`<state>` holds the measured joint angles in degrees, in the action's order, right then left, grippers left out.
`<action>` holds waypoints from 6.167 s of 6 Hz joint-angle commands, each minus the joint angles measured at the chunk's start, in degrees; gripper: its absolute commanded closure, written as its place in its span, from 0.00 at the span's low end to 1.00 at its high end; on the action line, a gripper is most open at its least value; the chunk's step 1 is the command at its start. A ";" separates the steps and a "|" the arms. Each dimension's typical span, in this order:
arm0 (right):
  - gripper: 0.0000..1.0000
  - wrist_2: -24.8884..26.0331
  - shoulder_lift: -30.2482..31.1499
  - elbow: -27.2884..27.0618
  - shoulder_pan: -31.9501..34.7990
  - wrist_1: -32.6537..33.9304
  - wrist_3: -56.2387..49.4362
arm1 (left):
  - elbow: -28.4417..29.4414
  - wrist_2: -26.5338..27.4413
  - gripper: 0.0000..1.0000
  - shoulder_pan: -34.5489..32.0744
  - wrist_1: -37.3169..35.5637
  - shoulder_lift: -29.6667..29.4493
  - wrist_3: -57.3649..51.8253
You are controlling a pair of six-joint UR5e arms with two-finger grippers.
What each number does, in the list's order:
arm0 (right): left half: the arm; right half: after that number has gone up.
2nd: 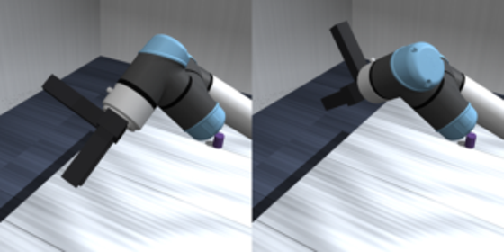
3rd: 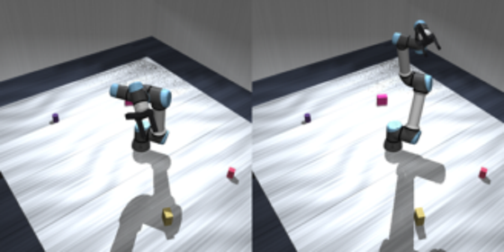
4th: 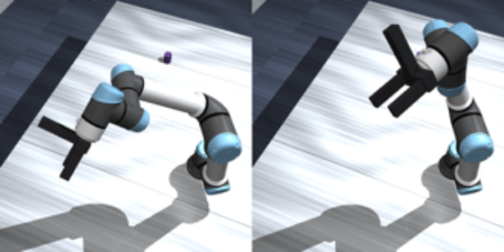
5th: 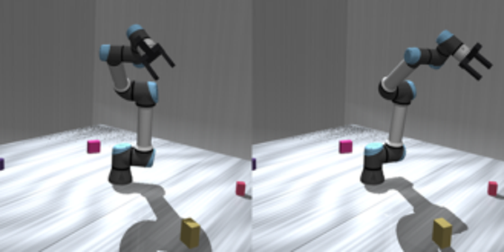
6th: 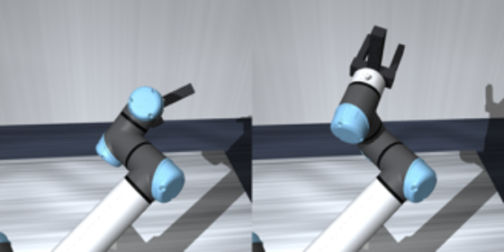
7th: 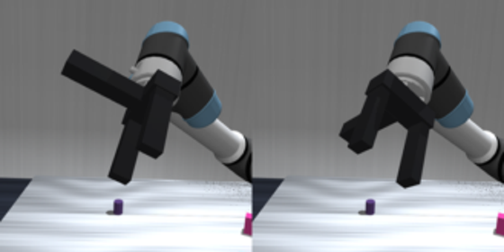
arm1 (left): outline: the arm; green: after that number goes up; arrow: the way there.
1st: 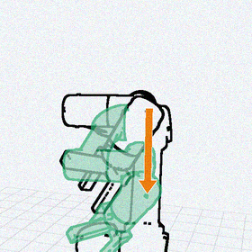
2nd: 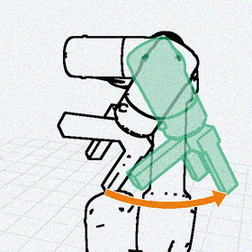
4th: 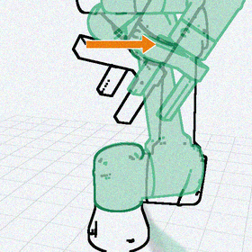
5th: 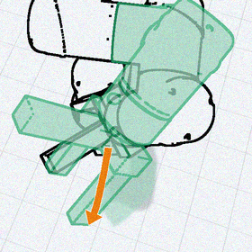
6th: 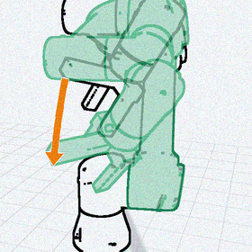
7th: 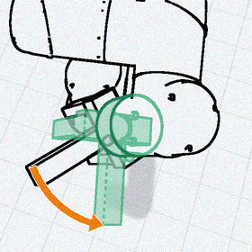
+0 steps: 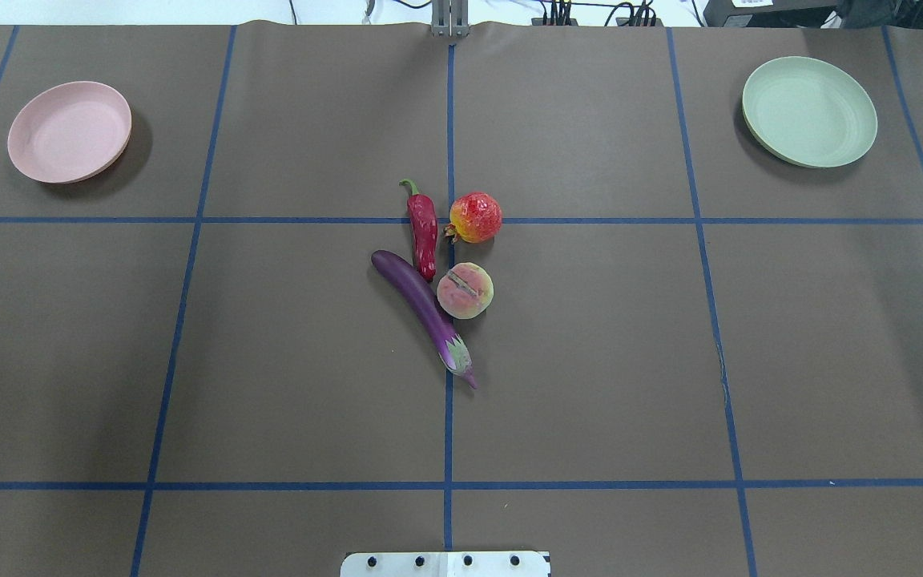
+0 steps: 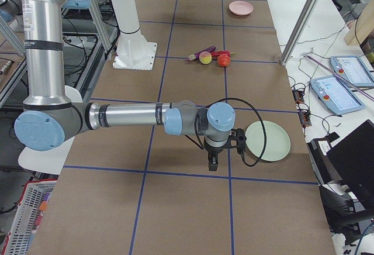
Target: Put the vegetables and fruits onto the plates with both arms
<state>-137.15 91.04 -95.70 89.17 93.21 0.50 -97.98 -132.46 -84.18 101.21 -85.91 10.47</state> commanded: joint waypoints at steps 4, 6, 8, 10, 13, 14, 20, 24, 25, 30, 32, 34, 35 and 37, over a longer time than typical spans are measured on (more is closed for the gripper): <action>0.00 -1.37 -0.42 -0.09 -0.05 -0.66 0.55 | -0.54 -0.08 0.00 0.16 1.62 1.63 0.17; 0.00 -1.45 -0.78 -0.36 -0.23 -0.75 0.82 | -0.72 -0.26 0.00 0.16 1.62 1.45 0.17; 0.00 -1.80 -0.78 -1.94 -1.10 -0.75 0.73 | -1.24 -0.26 0.00 0.25 1.71 1.36 0.52; 0.00 -1.89 -0.78 -2.47 -1.89 -0.75 0.73 | -1.68 -0.61 0.00 0.42 1.80 1.27 1.39; 0.00 -2.16 -0.60 -2.12 -2.95 -2.68 0.91 | -2.73 -7.21 0.00 8.20 1.45 -5.89 22.57; 0.00 -2.85 -0.60 -2.12 -2.95 -2.77 0.91 | -2.65 -7.03 0.00 12.94 1.27 -12.02 33.20; 0.00 -2.77 -0.78 -2.03 -4.18 -2.86 1.35 | 12.59 5.70 0.00 41.69 1.27 -44.98 85.24; 0.00 -2.77 -0.78 -2.12 -4.18 -3.12 1.52 | 19.65 13.72 0.02 49.73 8.02 -48.47 94.21; 0.00 -2.77 -0.78 -2.12 -4.18 -3.12 1.52 | 21.41 13.72 0.03 49.73 8.13 -49.86 94.30; 0.00 -2.77 -0.78 -2.12 -4.18 -3.12 1.52 | 23.45 13.80 0.72 50.35 8.13 -50.49 94.65; 0.00 -2.86 -0.78 -2.21 -4.18 -3.12 1.52 | 22.49 13.54 1.00 50.00 7.87 -50.58 94.65; 0.00 -2.86 -0.78 -2.21 -4.18 -3.12 1.52 | 16.01 7.79 1.00 42.48 6.29 -47.62 92.90; 0.00 -2.86 -0.78 -2.21 -4.18 -3.12 1.52 | 13.72 7.22 1.00 39.74 6.20 -44.37 89.06; 0.00 -2.86 -0.86 -2.47 -4.18 -3.12 1.61 | 13.96 6.43 1.00 32.37 4.45 -39.97 71.29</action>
<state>-139.97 90.20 -98.04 84.99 90.09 2.08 -83.99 -125.51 -48.11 106.81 -128.09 90.58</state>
